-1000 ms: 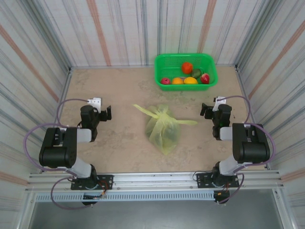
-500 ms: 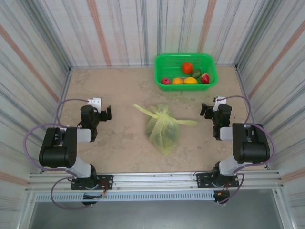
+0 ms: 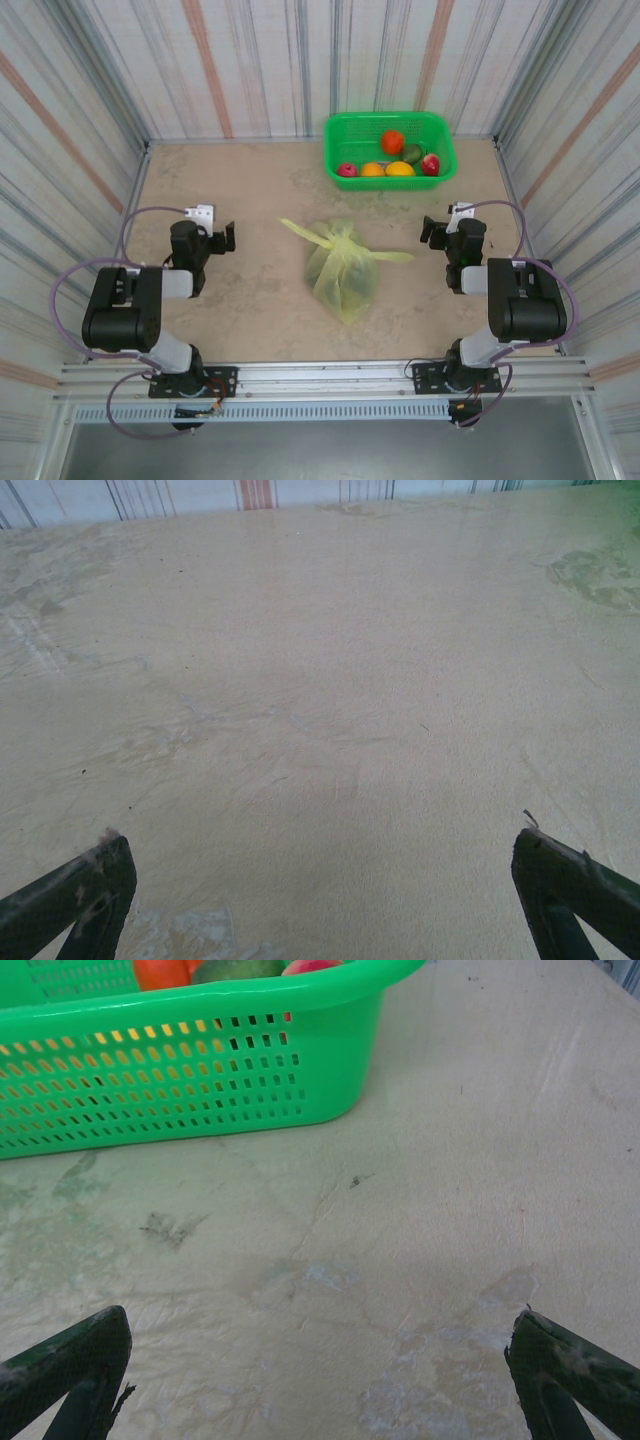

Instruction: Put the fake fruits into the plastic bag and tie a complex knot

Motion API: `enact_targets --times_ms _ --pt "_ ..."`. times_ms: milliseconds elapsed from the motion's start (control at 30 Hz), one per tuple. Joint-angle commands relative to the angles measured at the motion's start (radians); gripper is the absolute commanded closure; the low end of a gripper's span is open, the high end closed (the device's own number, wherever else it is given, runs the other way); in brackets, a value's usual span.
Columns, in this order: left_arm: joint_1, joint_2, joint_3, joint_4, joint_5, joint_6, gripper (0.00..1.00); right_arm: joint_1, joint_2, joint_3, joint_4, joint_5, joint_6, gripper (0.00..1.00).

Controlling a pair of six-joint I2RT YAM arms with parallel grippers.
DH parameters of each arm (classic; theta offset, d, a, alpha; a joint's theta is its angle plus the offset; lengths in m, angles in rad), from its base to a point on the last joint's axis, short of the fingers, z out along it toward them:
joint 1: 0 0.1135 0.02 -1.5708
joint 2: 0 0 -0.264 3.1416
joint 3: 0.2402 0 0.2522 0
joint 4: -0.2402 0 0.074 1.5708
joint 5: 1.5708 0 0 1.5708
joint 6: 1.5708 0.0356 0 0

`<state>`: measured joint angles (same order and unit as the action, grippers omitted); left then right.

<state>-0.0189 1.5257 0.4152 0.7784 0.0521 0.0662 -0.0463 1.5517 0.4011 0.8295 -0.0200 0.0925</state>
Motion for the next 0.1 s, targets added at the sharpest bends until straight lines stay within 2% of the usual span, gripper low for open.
enact_targets --times_ms 0,67 --pt "0.001 -0.013 0.005 -0.005 -0.006 0.011 0.01 -0.005 -0.006 -0.004 -0.006 0.002 -0.01 0.01" --pt "0.001 -0.018 -0.001 0.001 -0.01 0.012 0.01 -0.004 -0.007 -0.004 -0.006 0.002 -0.009 0.01"
